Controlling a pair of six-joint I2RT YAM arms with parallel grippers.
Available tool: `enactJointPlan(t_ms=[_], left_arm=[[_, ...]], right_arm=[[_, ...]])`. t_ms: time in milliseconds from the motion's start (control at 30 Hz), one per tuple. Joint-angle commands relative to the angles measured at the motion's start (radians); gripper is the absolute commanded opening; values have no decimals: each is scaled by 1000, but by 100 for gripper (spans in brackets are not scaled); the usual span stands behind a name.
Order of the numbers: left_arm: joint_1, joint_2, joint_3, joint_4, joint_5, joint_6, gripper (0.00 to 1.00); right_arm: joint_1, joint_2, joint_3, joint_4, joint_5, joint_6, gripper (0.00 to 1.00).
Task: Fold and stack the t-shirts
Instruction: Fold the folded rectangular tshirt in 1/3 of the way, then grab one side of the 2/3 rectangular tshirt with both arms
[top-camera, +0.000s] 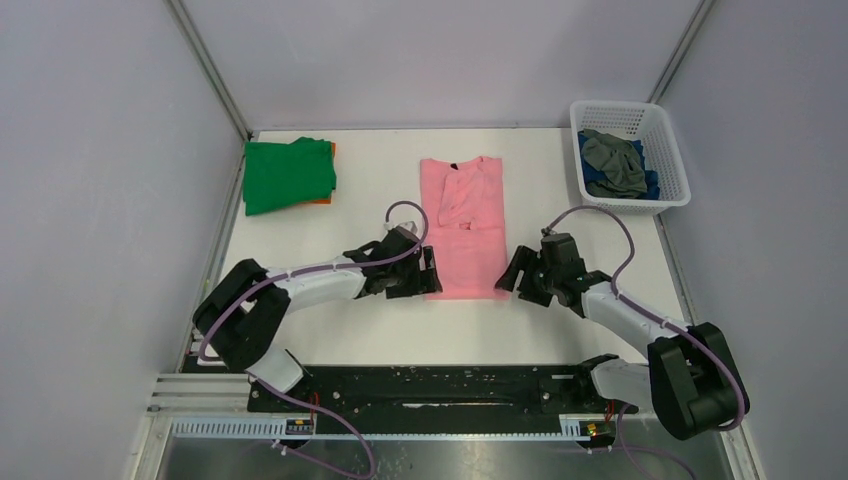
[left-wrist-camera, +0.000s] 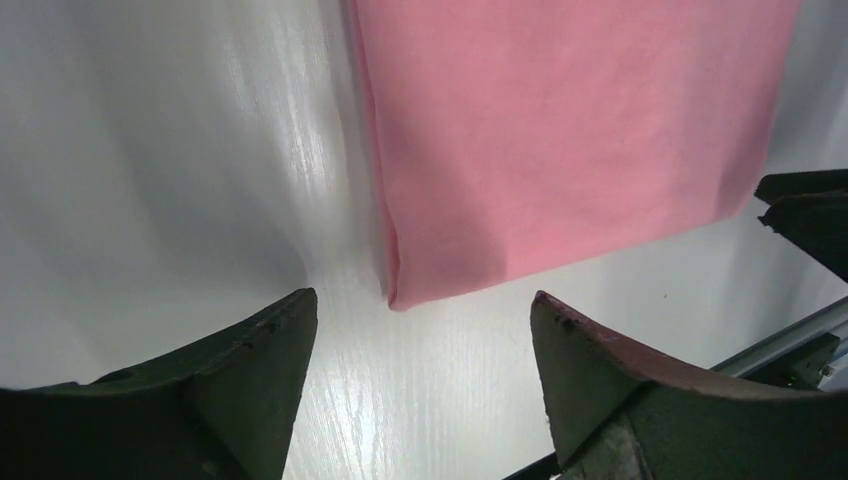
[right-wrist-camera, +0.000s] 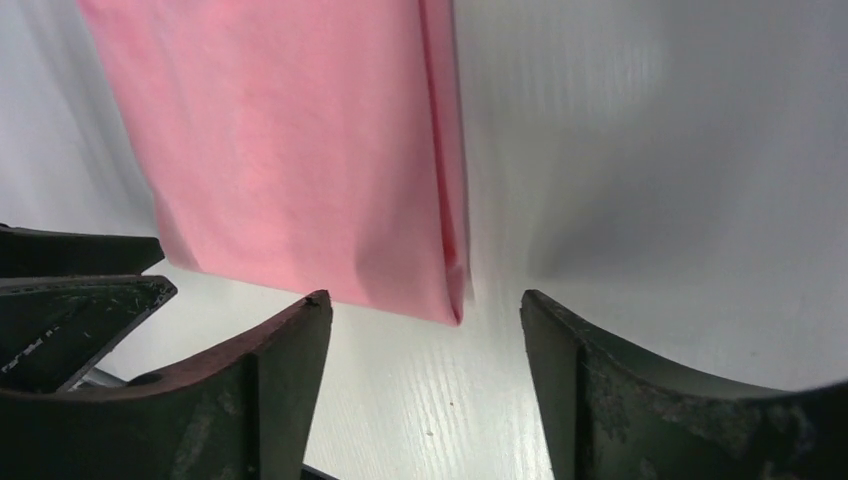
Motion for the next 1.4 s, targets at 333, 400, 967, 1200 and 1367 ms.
enactJointPlan(t_ms=[333,400,967,1200,1367], left_arm=[[-38,101,10,44,44,-52,22],[-46,101,8,28,29,-57,11],[-247,-447,-206,-100,151,-21,0],[-282,-765,-222,-128,220,-56,0],[-282,-811,-156,-150,147,-26,0]], right_arm=[[17,104,-67,137,-99,63,30],[18,95,-73,133,-90,66,19],[245,-512,-198,-285,-394,172,0],[250,-853,-106,-468,-522,200,0],[250,-804,18,-537,-441,125,0]])
